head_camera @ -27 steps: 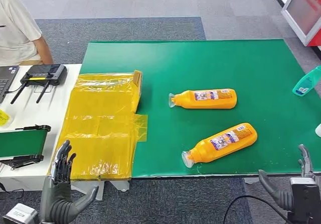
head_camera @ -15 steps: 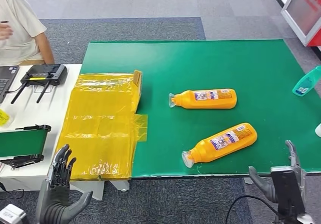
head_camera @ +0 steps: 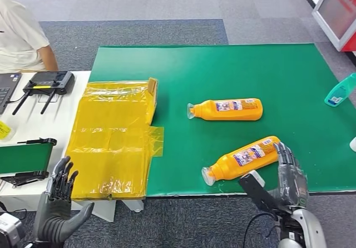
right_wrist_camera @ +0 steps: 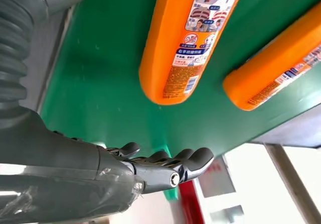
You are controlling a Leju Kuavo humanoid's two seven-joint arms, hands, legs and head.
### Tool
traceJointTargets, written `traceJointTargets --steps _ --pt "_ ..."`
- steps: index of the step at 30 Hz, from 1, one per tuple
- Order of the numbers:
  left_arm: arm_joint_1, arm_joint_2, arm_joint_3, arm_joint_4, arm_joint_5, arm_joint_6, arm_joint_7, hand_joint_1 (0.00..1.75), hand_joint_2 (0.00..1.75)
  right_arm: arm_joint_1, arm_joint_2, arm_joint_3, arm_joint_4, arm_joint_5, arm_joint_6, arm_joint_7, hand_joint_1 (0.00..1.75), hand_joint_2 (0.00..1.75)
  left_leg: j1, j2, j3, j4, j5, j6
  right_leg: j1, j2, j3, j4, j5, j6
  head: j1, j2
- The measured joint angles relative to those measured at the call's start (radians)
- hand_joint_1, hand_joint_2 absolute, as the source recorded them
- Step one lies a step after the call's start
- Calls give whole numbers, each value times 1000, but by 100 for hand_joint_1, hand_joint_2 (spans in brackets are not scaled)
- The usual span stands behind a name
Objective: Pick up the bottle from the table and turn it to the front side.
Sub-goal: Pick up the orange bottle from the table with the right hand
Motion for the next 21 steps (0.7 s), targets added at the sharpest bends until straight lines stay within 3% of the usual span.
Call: traceJointTargets --steps 6,10,16,21 --pt "-19 4 0 22 6 6 7 0 175 -51 -55 73 58 76 -2 32 0 175 0 0 0 0 0 0 0 0 0 0 0 0 0 0" --pt "-24 5 0 32 13 6 7 0 175 -67 -68 96 80 107 -4 43 0 175 0 0 0 0 0 0 0 0 0 0 0 0 0 0" --pt "-46 11 -11 56 40 11 11 0 175 -125 -75 155 163 254 -19 91 0 175 0 0 0 0 0 0 0 0 0 0 0 0 0 0" --pt "-58 28 -36 85 62 37 10 0 175 -185 -122 209 249 332 36 132 0 175 -1 0 0 0 1 1 -1 0 0 0 1 1 0 0"
